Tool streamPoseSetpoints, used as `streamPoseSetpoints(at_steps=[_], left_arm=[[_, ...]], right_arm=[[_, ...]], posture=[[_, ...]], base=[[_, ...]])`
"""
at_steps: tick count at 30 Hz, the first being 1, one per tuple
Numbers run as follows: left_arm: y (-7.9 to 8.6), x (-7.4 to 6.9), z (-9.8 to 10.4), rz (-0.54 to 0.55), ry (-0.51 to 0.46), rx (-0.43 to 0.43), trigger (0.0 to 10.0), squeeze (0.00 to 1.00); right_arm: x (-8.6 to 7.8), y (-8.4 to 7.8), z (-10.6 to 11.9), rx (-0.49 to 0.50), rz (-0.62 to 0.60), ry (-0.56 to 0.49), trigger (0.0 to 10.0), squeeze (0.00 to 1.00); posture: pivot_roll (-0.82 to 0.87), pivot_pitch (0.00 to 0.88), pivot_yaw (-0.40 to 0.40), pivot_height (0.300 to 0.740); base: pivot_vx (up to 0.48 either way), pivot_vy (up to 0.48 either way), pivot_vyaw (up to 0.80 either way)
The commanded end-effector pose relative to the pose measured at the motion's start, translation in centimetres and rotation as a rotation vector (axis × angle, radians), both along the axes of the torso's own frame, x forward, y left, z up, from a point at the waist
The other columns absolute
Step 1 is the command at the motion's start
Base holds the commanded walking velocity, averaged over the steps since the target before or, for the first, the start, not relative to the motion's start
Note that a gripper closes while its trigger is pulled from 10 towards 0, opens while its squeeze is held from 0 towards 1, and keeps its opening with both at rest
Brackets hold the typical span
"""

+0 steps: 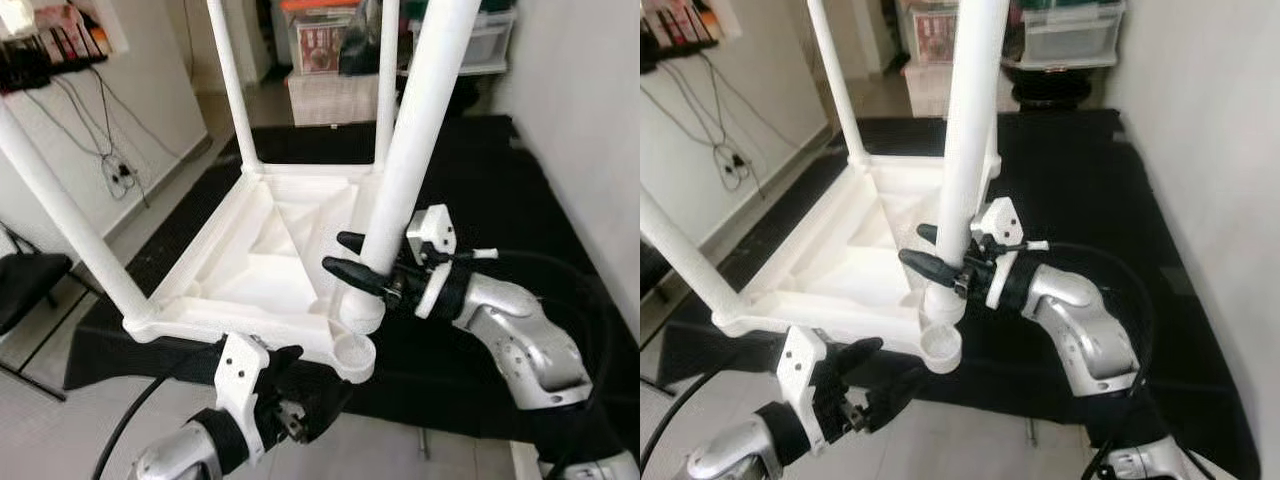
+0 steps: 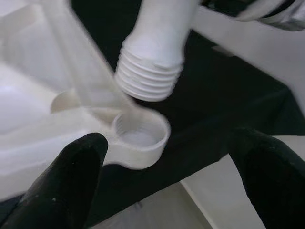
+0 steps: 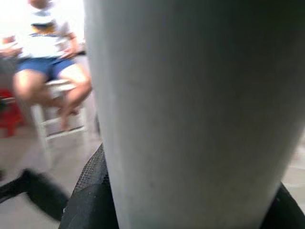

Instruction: Building children table

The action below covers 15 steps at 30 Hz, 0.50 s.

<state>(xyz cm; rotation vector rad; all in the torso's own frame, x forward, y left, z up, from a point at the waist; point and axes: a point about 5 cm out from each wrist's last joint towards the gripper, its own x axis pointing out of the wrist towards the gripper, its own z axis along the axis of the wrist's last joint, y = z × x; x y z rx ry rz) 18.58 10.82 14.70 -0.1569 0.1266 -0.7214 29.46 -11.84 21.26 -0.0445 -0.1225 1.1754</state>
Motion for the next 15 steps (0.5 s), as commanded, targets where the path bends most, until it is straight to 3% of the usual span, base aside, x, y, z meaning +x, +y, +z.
streamPoseSetpoints(at_steps=[1, 8, 12, 15], left_arm=[[0.6, -0.2, -0.2, 0.014, 0.024, 0.024, 10.0, 0.00], [0.2, -1.0, 0.0, -0.001, 0.014, 0.047, 10.0, 0.00], [0.2, -1.2, 0.2, -0.003, 0.006, 0.050, 10.0, 0.00], [-0.2, -2.3, 0.1, -0.094, 0.003, 0.086, 10.0, 0.00]], right_arm=[[-0.6, 0.8, 0.2, -0.009, 0.067, -0.011, 10.0, 0.00], [-0.7, 1.4, 0.2, -0.041, 0.131, -0.003, 10.0, 0.00], [-0.8, 1.5, 0.2, -0.043, 0.151, 0.002, 10.0, 0.00], [-0.9, 1.5, 0.3, -0.049, 0.199, 0.011, 10.0, 0.00]], posture=[[0.01, 0.088, 0.049, 0.740], [0.02, 0.110, 0.040, 0.740], [0.02, 0.115, 0.036, 0.740], [0.02, 0.128, 0.026, 0.740]], base=[[0.000, 0.000, 0.00], [0.000, 0.454, 0.00], [0.000, 0.000, 0.00], [0.000, 0.000, 0.00]])
